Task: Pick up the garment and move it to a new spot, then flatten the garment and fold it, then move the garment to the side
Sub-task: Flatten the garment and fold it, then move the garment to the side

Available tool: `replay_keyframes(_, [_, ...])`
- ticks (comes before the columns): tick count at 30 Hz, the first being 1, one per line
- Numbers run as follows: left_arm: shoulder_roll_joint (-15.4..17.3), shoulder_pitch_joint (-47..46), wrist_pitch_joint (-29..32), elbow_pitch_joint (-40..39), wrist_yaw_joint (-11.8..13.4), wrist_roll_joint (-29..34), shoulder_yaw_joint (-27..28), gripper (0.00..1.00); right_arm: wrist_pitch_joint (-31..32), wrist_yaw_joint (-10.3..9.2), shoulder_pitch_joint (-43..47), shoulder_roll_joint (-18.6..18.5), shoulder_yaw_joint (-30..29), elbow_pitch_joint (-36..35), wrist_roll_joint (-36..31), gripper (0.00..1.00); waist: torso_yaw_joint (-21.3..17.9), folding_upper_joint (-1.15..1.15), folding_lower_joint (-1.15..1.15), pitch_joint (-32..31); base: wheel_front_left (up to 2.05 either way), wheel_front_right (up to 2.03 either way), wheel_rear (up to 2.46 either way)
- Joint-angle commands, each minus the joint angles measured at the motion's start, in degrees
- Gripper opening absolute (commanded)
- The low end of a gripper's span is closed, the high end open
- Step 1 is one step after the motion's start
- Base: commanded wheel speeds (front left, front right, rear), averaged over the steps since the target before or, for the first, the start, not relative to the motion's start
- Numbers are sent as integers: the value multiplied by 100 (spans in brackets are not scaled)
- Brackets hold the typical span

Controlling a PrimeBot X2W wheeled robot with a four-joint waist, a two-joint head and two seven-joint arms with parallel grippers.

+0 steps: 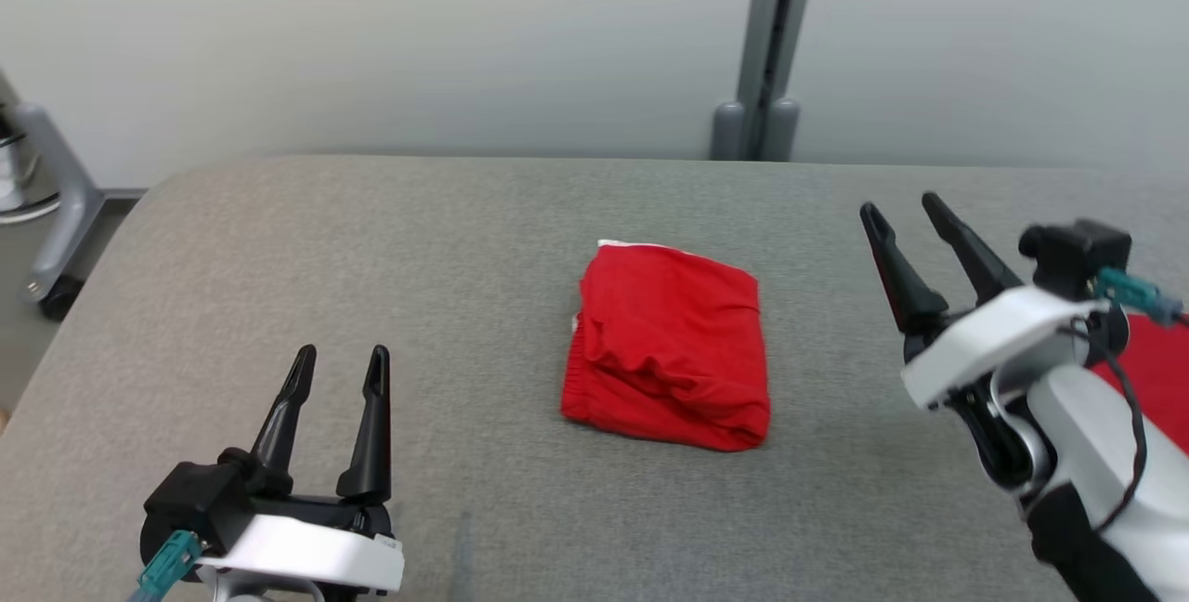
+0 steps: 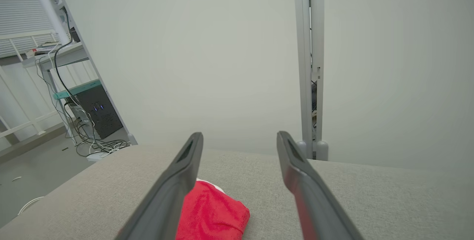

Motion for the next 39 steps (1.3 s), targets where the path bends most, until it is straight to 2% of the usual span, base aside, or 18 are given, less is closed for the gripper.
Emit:
replay_keyframes(1, [31,60,3,-30,27,45,43,100,-25,1,279,32,-182,-179,-212,100,-165,0,0,-62,0,0,0])
replay_keyframes(8, [28,92,3,-73,3,73,237,100,-26,1,1572,374,-1438,-1149,-1234,100,-343,0,0,-82,0,0,0])
replay_keyframes(14, [-26,225,4,-57,-12,127,392,100,-26,2,2356,671,-2135,-1700,-1892,100,-424,0,0,-82,0,0,0])
replay_keyframes(19, [-70,262,4,16,-191,265,490,100,-26,1,2757,939,-2579,-1931,-2440,100,-443,0,0,-57,0,0,0])
replay_keyframes(27, [-155,299,4,178,-258,664,560,100,-26,1,2934,1253,-2889,-2179,-2925,100,-418,0,0,-47,0,0,0])
replay_keyframes(39, [-216,200,4,224,-308,852,640,100,-27,1,2839,1355,-2964,-2050,-3090,100,-325,0,0,-53,0,0,0])
